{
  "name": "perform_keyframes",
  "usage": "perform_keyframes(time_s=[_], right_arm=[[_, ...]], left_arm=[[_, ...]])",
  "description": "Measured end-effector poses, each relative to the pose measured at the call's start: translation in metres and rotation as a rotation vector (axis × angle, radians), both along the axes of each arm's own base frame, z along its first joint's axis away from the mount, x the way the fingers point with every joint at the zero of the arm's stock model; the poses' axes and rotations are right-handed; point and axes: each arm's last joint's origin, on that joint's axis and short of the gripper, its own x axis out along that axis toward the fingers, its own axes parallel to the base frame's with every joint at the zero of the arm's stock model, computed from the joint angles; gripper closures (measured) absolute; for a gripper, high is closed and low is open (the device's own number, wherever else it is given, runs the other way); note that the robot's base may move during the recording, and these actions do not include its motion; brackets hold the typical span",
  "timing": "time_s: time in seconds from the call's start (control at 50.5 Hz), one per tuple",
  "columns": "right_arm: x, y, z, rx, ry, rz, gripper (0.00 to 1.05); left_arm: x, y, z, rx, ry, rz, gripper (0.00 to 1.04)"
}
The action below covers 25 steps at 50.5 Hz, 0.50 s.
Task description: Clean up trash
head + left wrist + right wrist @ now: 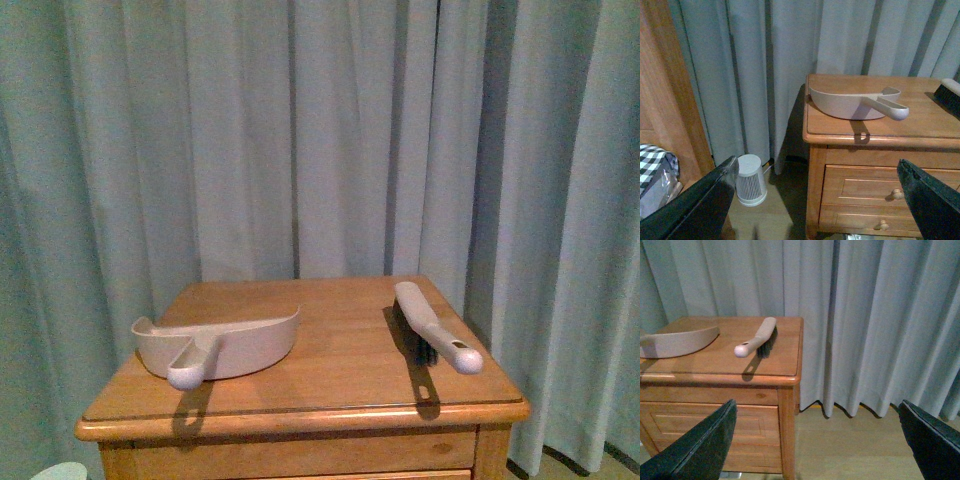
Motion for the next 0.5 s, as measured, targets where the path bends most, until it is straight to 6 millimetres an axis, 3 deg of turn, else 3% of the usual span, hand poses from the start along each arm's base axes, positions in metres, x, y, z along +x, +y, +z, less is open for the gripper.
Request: perform_keyframes(time_s=[0.158,0.257,0.337,0.416,0.495], right_arm=[[0.000,0.000,0.000,0.000,0.000,0.000,0.07],[0.000,0.000,0.000,0.000,0.000,0.000,0.07],[0.000,0.000,0.000,0.000,0.000,0.000,0.07],[0.000,0.000,0.000,0.000,0.000,0.000,0.07],[0.000,0.000,0.000,0.000,0.000,0.000,0.07]], left_arm=[[0.000,0.000,0.000,-0.002,0.007,0.003,0.08],[0.002,0.002,-0.003,-0.061,0.289,0.077,0.08],[0.011,0.007,-0.007,-0.081,0.398,0.077,0.08],[0.022,0.013,0.003,-0.083,0.399,0.092,0.08],[0.044,0.022,0.026,-0.078,0.380,0.101,0.08]])
